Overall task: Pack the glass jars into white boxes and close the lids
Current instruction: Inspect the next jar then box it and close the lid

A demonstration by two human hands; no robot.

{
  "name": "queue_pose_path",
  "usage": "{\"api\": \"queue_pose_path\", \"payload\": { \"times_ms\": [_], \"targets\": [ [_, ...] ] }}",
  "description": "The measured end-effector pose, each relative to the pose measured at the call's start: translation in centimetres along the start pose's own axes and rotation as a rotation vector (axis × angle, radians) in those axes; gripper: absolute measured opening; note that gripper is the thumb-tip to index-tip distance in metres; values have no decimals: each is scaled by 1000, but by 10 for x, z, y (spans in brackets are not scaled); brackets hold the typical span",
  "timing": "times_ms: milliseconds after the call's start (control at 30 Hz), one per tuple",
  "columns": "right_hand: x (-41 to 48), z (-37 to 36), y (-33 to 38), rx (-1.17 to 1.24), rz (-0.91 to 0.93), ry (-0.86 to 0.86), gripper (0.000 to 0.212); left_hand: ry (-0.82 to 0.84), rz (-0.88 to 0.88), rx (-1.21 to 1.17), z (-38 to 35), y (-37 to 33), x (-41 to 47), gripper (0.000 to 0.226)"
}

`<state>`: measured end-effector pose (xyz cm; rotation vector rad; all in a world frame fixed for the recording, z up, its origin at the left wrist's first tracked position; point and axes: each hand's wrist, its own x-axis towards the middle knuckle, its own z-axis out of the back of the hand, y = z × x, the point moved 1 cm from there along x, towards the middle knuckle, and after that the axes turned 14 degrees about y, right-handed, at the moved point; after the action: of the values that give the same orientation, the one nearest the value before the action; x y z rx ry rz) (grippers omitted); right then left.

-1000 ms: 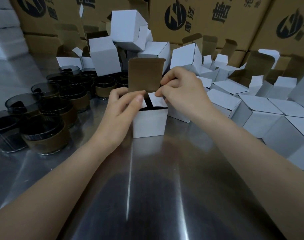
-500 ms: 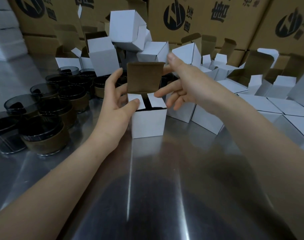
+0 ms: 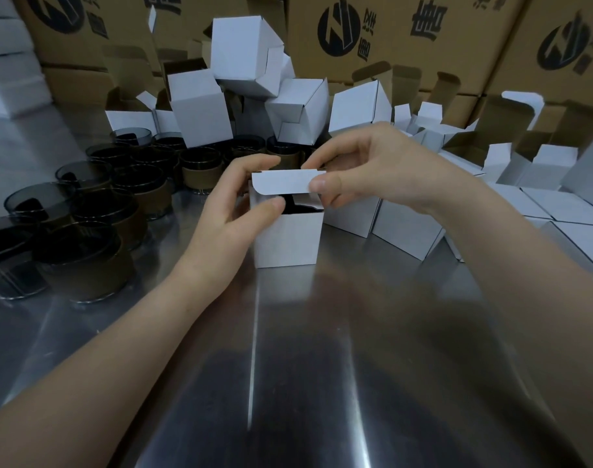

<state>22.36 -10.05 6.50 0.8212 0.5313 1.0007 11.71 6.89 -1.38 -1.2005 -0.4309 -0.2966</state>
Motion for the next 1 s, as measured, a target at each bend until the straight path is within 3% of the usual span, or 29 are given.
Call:
{"api": "queue_pose_path", "payload": {
  "times_ms": [367,1000],
  "targets": [
    [3,-6,7,-362,-39,-50,22,48,36,24,3,-3,-3,27],
    [3,-10,11,-436,-102,-12,14,45,67,22,5,-4,-2,35]
  ]
}}
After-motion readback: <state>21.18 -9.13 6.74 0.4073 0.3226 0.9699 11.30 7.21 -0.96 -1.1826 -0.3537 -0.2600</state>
